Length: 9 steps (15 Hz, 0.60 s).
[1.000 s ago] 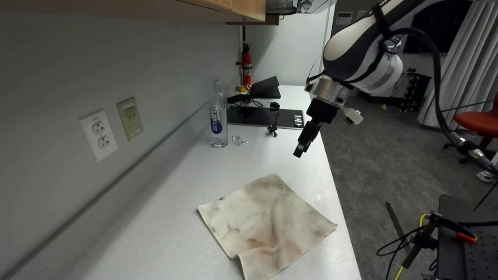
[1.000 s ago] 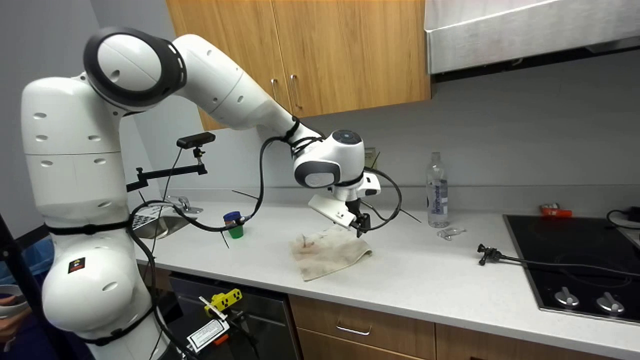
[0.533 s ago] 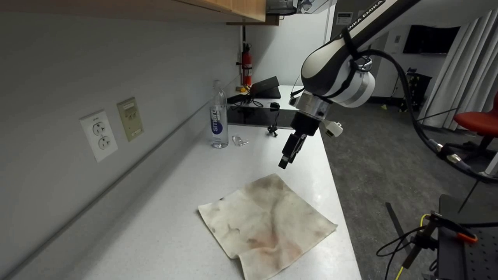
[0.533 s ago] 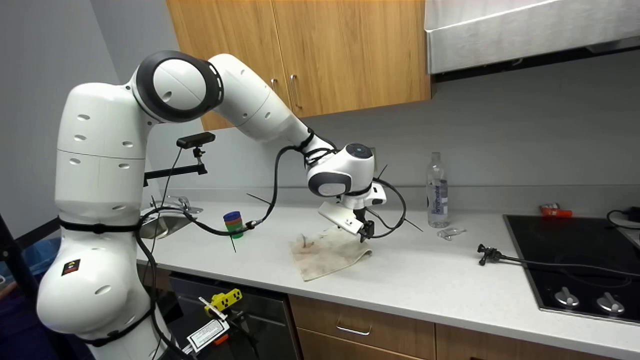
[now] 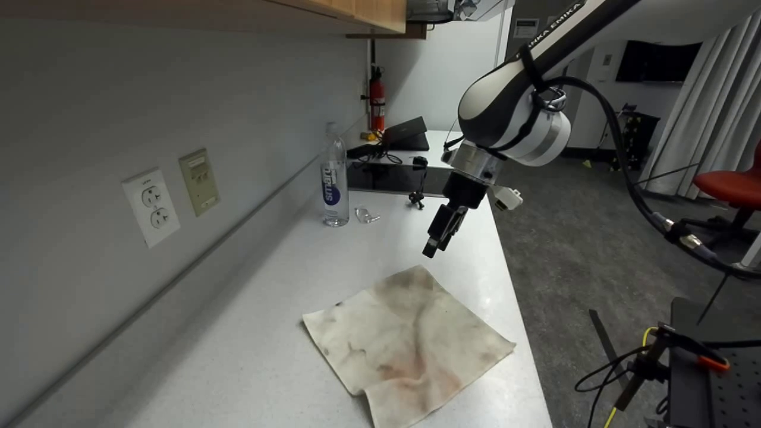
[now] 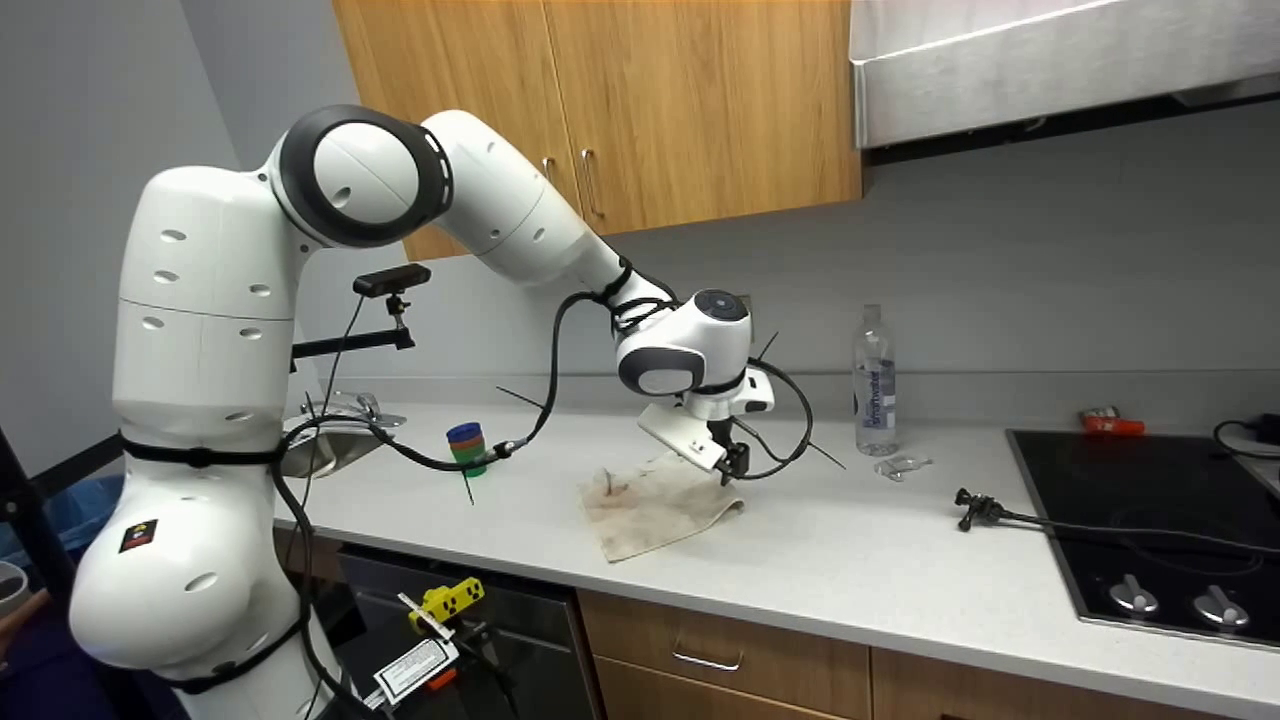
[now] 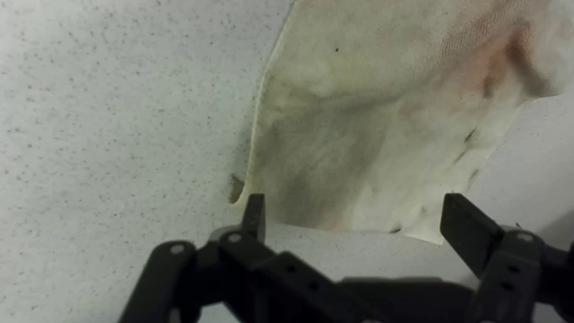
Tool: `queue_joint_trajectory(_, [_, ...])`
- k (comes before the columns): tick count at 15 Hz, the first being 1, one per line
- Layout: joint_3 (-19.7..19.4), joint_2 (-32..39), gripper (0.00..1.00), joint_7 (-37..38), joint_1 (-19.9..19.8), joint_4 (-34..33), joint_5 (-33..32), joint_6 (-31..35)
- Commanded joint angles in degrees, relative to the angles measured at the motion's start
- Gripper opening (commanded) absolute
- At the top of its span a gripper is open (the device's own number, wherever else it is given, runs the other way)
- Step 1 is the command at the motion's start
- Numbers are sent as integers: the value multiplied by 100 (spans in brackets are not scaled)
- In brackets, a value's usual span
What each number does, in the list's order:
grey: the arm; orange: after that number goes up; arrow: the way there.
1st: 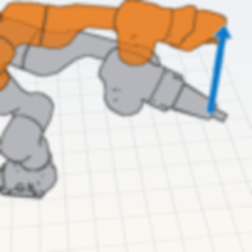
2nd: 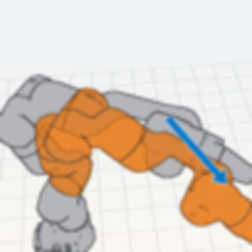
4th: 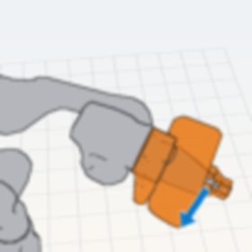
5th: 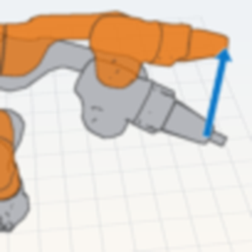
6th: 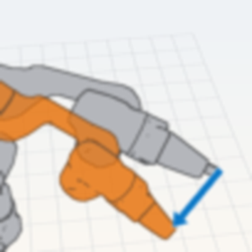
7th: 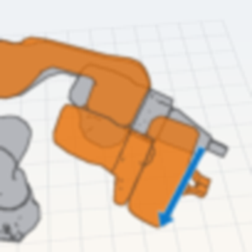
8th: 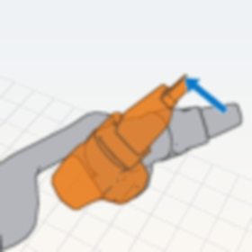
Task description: Fold the towel
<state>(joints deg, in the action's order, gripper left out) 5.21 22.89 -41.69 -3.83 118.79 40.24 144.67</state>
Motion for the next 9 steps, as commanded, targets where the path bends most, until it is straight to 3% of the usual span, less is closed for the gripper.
queue_joint_trajectory(1, [273,395,100,-130,-318,-223,453,207])
queue_joint_trajectory(9, [547,941,100,-663,-730,-476,1163,218])
